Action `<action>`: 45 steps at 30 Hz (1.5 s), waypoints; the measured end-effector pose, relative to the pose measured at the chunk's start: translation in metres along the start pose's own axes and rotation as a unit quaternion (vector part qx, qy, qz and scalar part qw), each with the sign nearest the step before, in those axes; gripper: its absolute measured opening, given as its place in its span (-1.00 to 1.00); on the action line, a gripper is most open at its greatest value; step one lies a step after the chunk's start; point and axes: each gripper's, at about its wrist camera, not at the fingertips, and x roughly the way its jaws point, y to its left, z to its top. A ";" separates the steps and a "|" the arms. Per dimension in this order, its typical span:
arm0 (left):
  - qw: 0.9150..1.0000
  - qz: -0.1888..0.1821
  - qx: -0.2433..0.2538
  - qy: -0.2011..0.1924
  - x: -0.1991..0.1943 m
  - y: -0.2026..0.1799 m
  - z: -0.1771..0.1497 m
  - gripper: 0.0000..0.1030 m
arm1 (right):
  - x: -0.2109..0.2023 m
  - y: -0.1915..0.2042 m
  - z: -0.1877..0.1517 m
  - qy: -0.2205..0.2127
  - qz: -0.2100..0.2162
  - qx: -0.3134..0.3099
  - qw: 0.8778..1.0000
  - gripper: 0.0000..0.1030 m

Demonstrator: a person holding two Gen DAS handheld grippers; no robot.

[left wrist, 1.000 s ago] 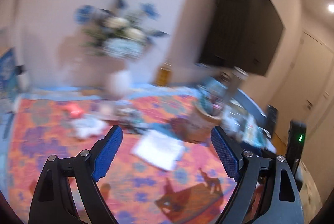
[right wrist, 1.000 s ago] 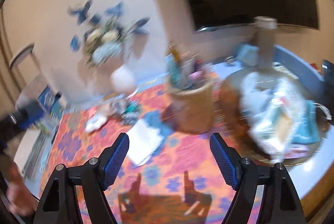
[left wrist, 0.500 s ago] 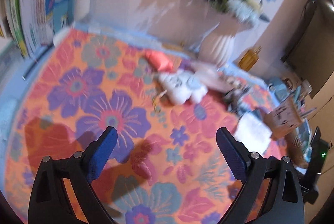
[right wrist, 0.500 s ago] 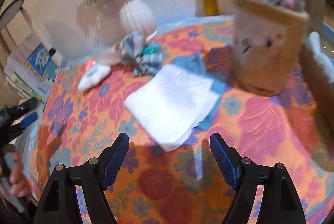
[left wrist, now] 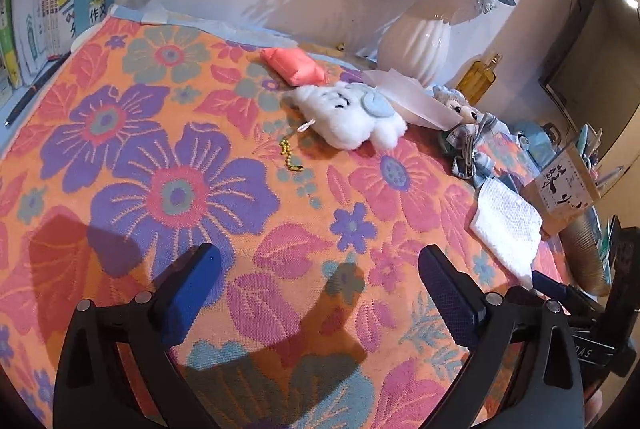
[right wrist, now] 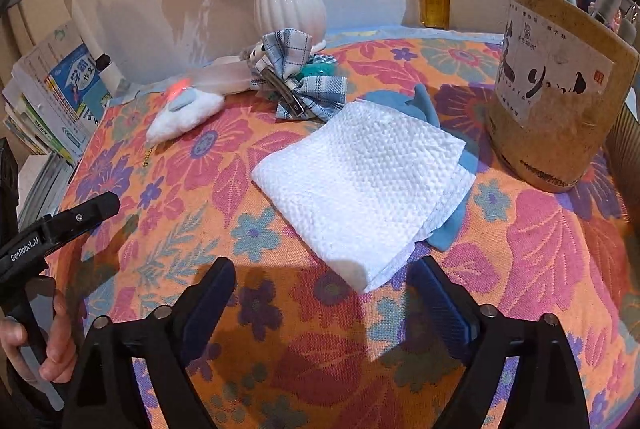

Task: Organize soft objects
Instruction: 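Grasp the white plush bear with the left gripper while the right gripper grasps the white towel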

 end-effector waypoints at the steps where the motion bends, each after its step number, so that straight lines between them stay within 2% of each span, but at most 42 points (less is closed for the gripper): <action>1: 1.000 -0.002 0.000 0.000 0.000 0.001 0.000 0.94 | 0.001 0.000 0.001 0.001 0.001 -0.001 1.000 0.86; 10: 0.999 -0.030 -0.015 0.002 -0.003 0.008 0.001 0.98 | 0.011 0.014 0.001 0.020 -0.045 -0.033 0.998 1.00; 13: 0.999 -0.025 -0.011 0.035 -0.004 0.004 0.003 0.98 | 0.018 0.022 0.008 0.051 -0.076 -0.037 0.995 1.00; 14: 0.998 -0.041 -0.014 0.052 -0.007 0.003 0.006 0.97 | 0.019 0.024 0.012 0.062 -0.064 -0.026 0.996 1.00; 16: 0.990 -0.122 -0.029 0.068 -0.027 0.002 0.015 0.98 | 0.015 0.023 0.020 0.054 -0.027 -0.001 0.998 1.00; 17: 0.988 -0.136 -0.030 0.067 -0.036 0.002 0.021 0.98 | 0.014 0.022 0.025 0.043 -0.007 0.015 0.999 1.00; 18: 0.989 -0.132 -0.025 0.065 -0.046 -0.001 0.029 0.98 | 0.015 0.021 0.030 0.037 -0.005 0.026 0.999 1.00; 22: 0.997 -0.049 0.035 0.040 -0.060 -0.020 0.054 0.98 | 0.028 0.017 0.038 0.024 -0.022 0.047 0.998 0.89; 24: 0.997 -0.020 0.055 0.042 -0.049 -0.030 0.060 0.98 | 0.028 0.020 0.037 -0.002 -0.044 0.035 0.998 0.70; 26: 0.996 -0.004 0.077 0.039 -0.026 -0.041 0.065 0.98 | 0.029 0.024 0.035 -0.015 -0.074 0.015 0.997 0.35; 27: 0.995 0.004 0.089 0.037 -0.017 -0.045 0.068 0.98 | 0.029 0.026 0.034 -0.021 -0.084 0.007 0.996 0.25; 29: 0.993 0.026 0.113 0.028 0.008 -0.054 0.073 0.98 | 0.026 0.024 0.034 -0.031 -0.078 0.007 0.996 -0.12; 30: 0.992 0.034 0.121 0.026 0.022 -0.055 0.075 0.98 | 0.027 0.021 0.035 -0.032 -0.074 0.008 0.997 -0.18; 32: 0.993 0.025 0.109 0.039 0.045 -0.050 0.081 0.97 | 0.021 0.015 0.032 -0.039 -0.070 0.008 0.997 -0.45; 35: 0.997 0.017 0.068 0.044 0.067 -0.038 0.090 0.95 | 0.017 0.014 0.030 -0.044 -0.057 0.005 0.997 -0.50; 39: 0.994 0.047 0.089 0.043 0.082 -0.041 0.095 0.95 | 0.018 0.019 0.030 -0.047 -0.040 -0.004 0.998 -0.51; 41: 0.993 0.049 0.096 0.047 0.088 -0.044 0.093 0.94 | 0.019 0.023 0.030 -0.048 -0.035 -0.012 0.998 -0.51; 43: 0.993 0.054 0.095 0.045 0.090 -0.045 0.092 0.71 | 0.017 0.026 0.029 -0.054 -0.027 -0.020 0.998 -0.51; 45: 0.991 0.064 0.106 0.046 0.093 -0.047 0.089 0.39 | 0.012 0.028 0.025 -0.063 -0.020 -0.023 0.998 -0.58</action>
